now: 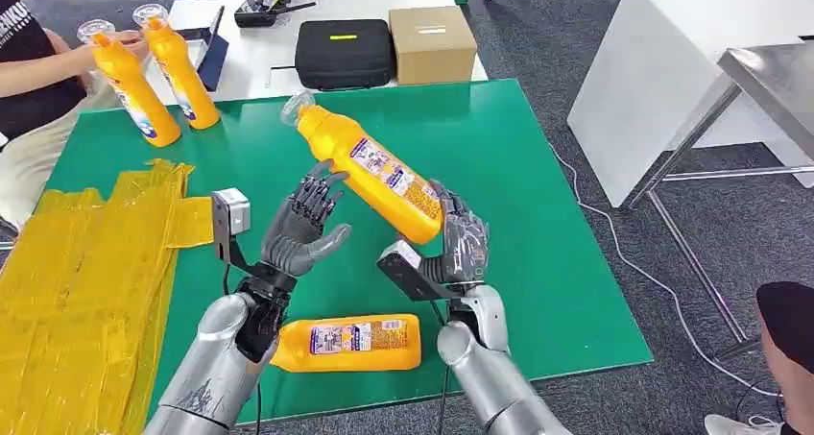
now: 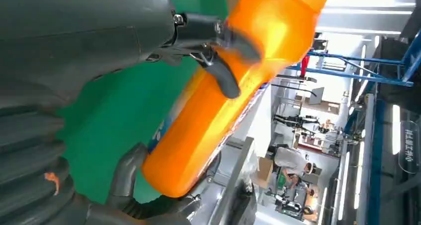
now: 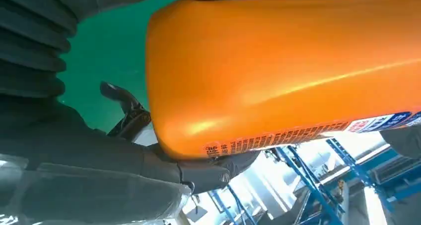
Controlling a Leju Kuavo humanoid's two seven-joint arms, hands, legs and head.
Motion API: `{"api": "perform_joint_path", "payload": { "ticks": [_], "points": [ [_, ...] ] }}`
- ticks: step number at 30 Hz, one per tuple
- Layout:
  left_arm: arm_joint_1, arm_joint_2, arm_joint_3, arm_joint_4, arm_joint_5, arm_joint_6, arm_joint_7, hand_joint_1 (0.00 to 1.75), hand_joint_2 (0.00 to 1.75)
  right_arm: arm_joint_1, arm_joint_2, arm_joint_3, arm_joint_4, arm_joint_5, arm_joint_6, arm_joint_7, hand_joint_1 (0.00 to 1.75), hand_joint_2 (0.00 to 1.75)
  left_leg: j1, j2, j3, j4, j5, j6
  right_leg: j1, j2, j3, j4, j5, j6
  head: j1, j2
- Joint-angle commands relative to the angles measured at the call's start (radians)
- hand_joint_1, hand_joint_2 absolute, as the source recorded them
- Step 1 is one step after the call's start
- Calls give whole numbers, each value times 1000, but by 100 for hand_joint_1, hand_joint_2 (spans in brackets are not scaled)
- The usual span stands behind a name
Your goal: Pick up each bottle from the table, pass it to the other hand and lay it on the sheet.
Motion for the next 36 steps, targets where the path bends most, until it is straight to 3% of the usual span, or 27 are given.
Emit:
{"api": "perform_joint_path", "payload": {
  "ticks": [1,11,17,36],
  "points": [
    [-72,43,46,125,146,11,2,0,175,48,103,-125,-127,8,0,-179,175,175,1,0,2,-1,-1,-3,1,-2,2,0,-1,-1,0,0],
    [-141,22,44,201,203,11,23,0,175,7,68,-66,-99,28,0,-129,175,175,0,0,0,0,-1,-2,1,0,1,0,0,0,0,0],
    [-162,10,40,220,225,8,25,0,175,-67,51,98,120,101,1,-6,175,175,1,1,3,-1,-1,-3,1,0,3,-1,-1,-1,0,0],
    [-185,33,81,252,224,12,29,0,175,-192,82,246,426,158,81,115,175,175,1,1,1,-1,-1,-2,1,0,1,0,0,0,0,0]
  ]
}}
